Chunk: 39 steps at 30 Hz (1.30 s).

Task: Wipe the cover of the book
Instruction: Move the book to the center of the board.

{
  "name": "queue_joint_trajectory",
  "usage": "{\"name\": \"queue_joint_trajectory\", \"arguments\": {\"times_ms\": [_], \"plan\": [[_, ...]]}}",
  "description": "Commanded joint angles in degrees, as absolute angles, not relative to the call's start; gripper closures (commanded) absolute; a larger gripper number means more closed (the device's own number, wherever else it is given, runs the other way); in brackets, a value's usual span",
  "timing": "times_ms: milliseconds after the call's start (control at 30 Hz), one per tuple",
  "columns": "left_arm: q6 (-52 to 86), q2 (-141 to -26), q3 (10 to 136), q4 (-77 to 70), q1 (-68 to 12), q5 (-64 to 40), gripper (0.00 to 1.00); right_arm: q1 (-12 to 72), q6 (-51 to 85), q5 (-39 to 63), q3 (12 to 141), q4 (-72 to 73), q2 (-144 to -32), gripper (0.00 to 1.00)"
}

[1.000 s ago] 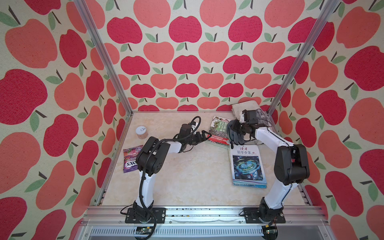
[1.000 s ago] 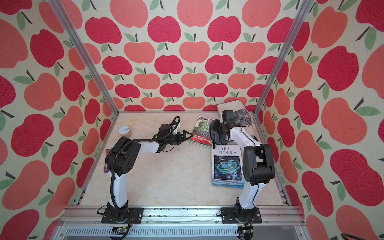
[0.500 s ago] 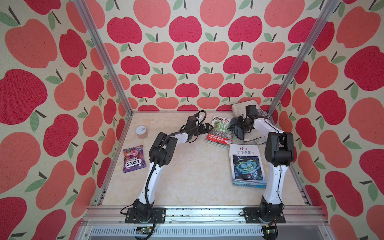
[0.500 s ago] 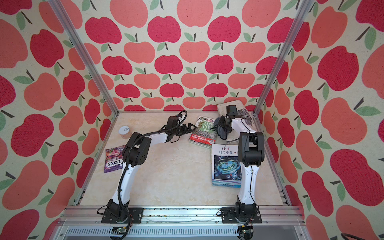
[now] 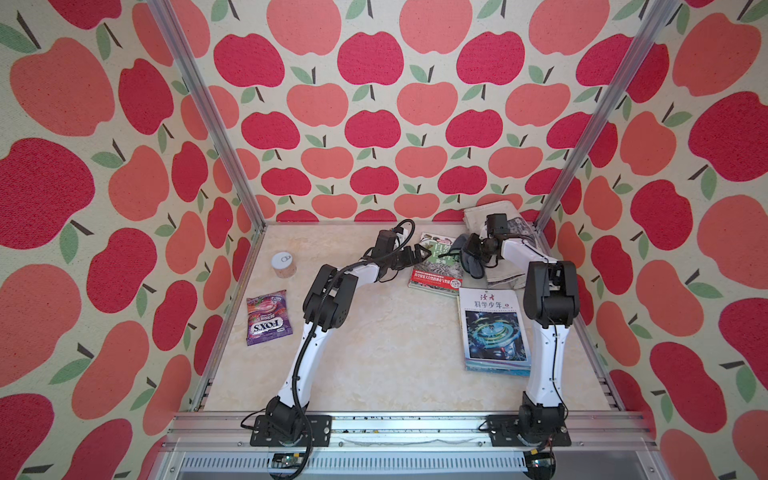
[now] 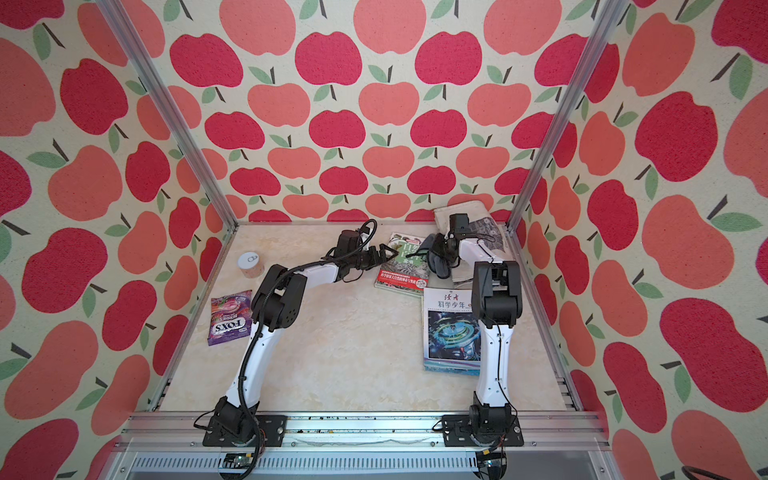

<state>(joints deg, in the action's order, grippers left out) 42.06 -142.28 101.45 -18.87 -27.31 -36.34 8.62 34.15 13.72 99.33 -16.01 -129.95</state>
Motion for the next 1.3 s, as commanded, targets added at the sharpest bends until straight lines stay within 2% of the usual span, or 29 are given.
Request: {"name": "queue_joint_trajectory", "arguments": {"times_ms": [0, 167, 300, 400, 633, 833, 1033, 1133, 1267], "plan": [[48.8, -141.0, 95.6, -17.5, -26.3, -41.0, 0.01, 13.4, 35.3, 21.7, 94.2, -18.7, -132.5, 0.98], [53.7, -134.7, 83.4, -23.2, -25.2, -43.8, 0.01, 16.6, 36.8, 23.9, 88.8, -14.9, -130.7, 0.98], [63.6, -129.6, 72.3, -39.7, -23.4, -46.7, 0.01, 20.6, 37.9, 25.9, 84.9, -12.7, -128.4, 0.98], [70.4, -127.7, 68.7, -49.7, -22.7, -48.8, 0.01, 23.1, 40.1, 27.2, 81.2, -9.2, -126.6, 0.98], [72.7, -122.1, 64.9, -54.4, -22.9, -46.8, 0.03, 26.5, 45.2, 30.6, 75.1, -1.8, -123.8, 0.98], [65.3, -116.7, 62.3, -40.8, -23.7, -43.9, 0.02, 22.7, 42.2, 26.7, 72.6, -4.2, -117.3, 0.98], [54.2, -111.7, 60.2, -23.3, -24.9, -33.0, 0.01, 13.4, 38.3, 20.4, 73.5, -8.4, -110.6, 0.98], [53.3, -112.0, 60.2, -21.0, -24.9, -29.1, 0.0, 9.9, 37.0, 17.5, 76.9, -11.0, -111.6, 0.97], [52.4, -115.7, 64.6, -18.6, -25.2, -27.6, 0.0, 8.8, 33.4, 16.0, 87.4, -19.0, -118.6, 0.98]]}}
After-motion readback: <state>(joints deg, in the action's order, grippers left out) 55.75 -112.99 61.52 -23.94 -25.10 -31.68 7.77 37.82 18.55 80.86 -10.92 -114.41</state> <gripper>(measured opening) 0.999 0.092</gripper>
